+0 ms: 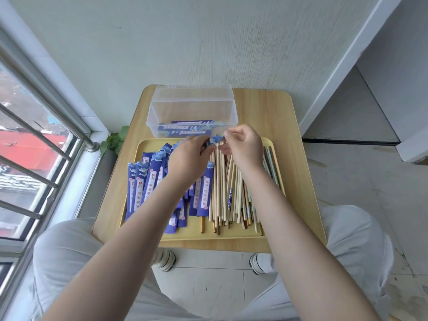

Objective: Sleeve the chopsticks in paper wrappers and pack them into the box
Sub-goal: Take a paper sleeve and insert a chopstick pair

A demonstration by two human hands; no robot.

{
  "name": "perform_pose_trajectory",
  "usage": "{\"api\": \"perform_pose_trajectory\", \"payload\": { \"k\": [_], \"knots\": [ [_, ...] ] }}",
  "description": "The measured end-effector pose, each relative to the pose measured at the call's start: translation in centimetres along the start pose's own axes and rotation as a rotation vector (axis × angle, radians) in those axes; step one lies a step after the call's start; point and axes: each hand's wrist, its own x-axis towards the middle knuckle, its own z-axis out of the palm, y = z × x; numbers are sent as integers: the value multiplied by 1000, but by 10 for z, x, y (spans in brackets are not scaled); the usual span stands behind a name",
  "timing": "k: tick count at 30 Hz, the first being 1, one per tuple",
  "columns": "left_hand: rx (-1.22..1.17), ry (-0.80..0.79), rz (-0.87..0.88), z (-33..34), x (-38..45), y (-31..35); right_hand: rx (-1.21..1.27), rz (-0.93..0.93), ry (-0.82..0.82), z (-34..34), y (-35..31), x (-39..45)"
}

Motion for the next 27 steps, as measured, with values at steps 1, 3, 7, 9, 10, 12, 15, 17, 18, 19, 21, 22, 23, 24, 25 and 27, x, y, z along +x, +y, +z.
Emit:
{"api": "perform_pose_trajectory", "payload": {
  "k": [1, 3, 7, 9, 10, 12, 15, 17, 18, 19, 21, 22, 23, 24, 25, 27],
  "knots": [
    [36, 11, 34, -4, 11, -2, 59, 45, -13, 0, -6, 9],
    [103, 36, 127, -13, 39, -8, 150, 117, -38, 3, -20, 30],
    [340, 44, 212, -22, 95, -20, 75, 105, -83, 16, -35, 71],
    [391, -6, 192, -18, 116, -26, -217, -44, -61, 26, -35, 90],
    [408, -47, 169, -14, 124, -31, -387, -135, -60, 32, -34, 99],
    [450, -148, 112, -6, 136, -41, -694, -254, -104, 42, -30, 110],
    [517, -280, 49, 1, 144, -49, -996, -310, -164, 48, -23, 113],
    [486, -337, -2, 2, 149, -52, -1038, -345, -163, 47, -18, 111],
    [451, -366, -27, 2, 150, -54, -1037, -358, -155, 46, -16, 109],
    [414, -396, -51, 1, 150, -55, -1022, -368, -144, 45, -14, 106],
    [356, -440, -82, 0, 146, -58, -986, -383, -125, 44, -12, 99],
    [337, -440, -89, 0, 141, -58, -966, -391, -119, 43, -11, 95],
    [311, -411, -89, -2, 135, -57, -944, -401, -111, 42, -12, 91],
    [269, -347, -79, -4, 126, -56, -921, -416, -103, 41, -13, 86],
    [222, -257, -55, -6, 117, -54, -896, -427, -99, 41, -13, 82],
    [150, -64, -25, -12, 91, -51, -810, -401, -152, 43, -13, 67]
  ]
}}
